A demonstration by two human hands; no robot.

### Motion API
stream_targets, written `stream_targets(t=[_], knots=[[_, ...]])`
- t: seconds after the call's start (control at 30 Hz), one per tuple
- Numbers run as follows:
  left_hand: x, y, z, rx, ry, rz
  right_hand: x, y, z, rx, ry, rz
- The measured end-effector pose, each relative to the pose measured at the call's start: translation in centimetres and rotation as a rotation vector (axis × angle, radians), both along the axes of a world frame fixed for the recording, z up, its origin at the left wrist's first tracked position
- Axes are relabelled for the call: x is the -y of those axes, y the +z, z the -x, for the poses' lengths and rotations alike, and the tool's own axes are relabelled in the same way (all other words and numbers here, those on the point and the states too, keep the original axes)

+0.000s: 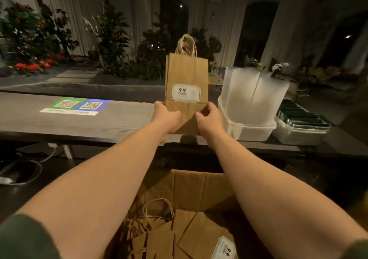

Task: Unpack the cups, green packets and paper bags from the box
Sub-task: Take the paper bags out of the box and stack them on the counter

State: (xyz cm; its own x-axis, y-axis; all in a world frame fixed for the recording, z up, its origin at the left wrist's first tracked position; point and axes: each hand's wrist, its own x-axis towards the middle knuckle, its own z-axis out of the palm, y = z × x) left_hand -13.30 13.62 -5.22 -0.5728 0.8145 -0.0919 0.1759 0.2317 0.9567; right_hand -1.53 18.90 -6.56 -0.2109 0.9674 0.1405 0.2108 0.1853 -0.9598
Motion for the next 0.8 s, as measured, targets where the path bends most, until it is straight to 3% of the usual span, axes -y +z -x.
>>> stream_targets(t=[0.1, 0.17, 0.27, 0.57, 0.7, 0.8], knots=[[-2.3, -2.4, 1.0, -0.179, -0.030, 0.276, -1.9, -2.4, 0.6, 0.243, -0.056, 0.112], [-2.9, -3.0, 1.0, -0.194, -0.078, 0.357, -3.2, -3.0, 1.1, 0.344, -0.093, 0.147], [-3.3, -2.4, 0.8, -0.094, -0.090, 0.308, -4.3, -3.0, 1.9, 0.373, -0.160, 0.169], [-4.9, -4.1, 1.5, -0.105, 0.116, 0.325, -5.2, -3.9, 1.3, 0.352, -0.243, 0.206], [-5.0, -4.7, 1.1, -0.143, 0.165, 0.312, -3.9, -3.9, 1.5, 0.535, -0.337, 0.125], [-4.6, -3.9, 0.4, -0.033, 0.130, 0.294, -2.9, -3.2, 1.1, 0.530, -0.298, 0.105]])
